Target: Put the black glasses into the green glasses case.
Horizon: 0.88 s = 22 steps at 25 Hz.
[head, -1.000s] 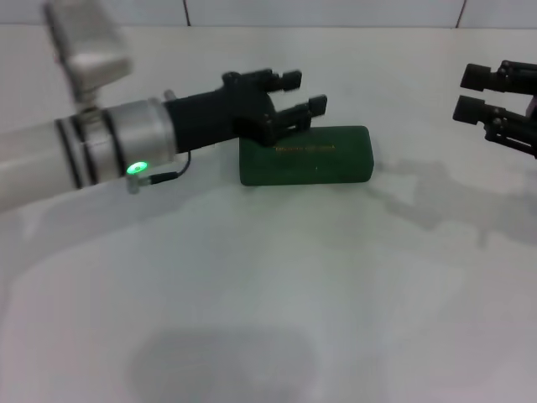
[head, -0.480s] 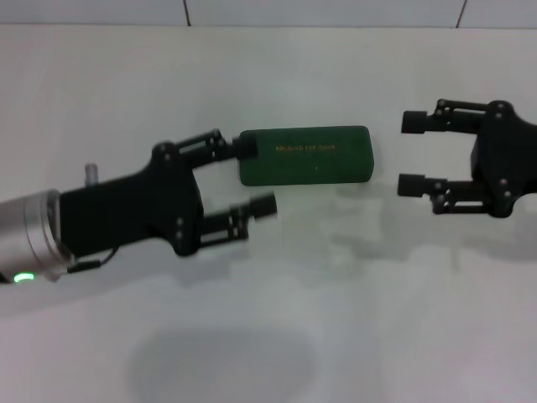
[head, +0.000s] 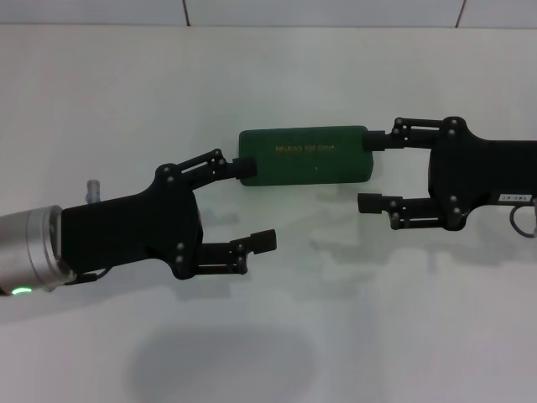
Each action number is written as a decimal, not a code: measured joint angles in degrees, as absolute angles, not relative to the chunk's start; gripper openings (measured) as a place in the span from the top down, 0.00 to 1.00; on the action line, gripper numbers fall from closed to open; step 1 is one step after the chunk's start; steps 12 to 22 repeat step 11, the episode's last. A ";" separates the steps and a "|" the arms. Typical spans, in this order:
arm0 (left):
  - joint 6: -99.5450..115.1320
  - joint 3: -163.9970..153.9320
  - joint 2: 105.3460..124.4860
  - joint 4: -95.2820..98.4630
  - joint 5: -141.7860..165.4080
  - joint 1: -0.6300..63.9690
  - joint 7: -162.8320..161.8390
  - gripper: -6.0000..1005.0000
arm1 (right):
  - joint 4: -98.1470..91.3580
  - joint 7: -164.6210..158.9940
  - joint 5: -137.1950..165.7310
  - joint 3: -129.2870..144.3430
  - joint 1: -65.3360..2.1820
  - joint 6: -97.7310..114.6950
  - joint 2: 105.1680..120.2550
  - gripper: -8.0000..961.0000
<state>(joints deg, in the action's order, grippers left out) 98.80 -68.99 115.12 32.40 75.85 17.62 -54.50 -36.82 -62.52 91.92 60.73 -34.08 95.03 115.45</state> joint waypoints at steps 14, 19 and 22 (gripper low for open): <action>98.51 -67.14 115.04 31.23 76.12 17.48 -53.01 0.11 | -36.22 -59.68 92.00 61.47 -33.88 93.32 115.38 0.25; 98.51 -67.14 115.04 31.23 76.12 17.48 -53.01 0.11 | -36.22 -59.68 92.00 61.47 -33.88 93.32 115.38 0.25; 98.51 -67.14 115.04 31.23 76.12 17.48 -53.01 0.11 | -36.22 -59.68 92.00 61.47 -33.88 93.32 115.38 0.25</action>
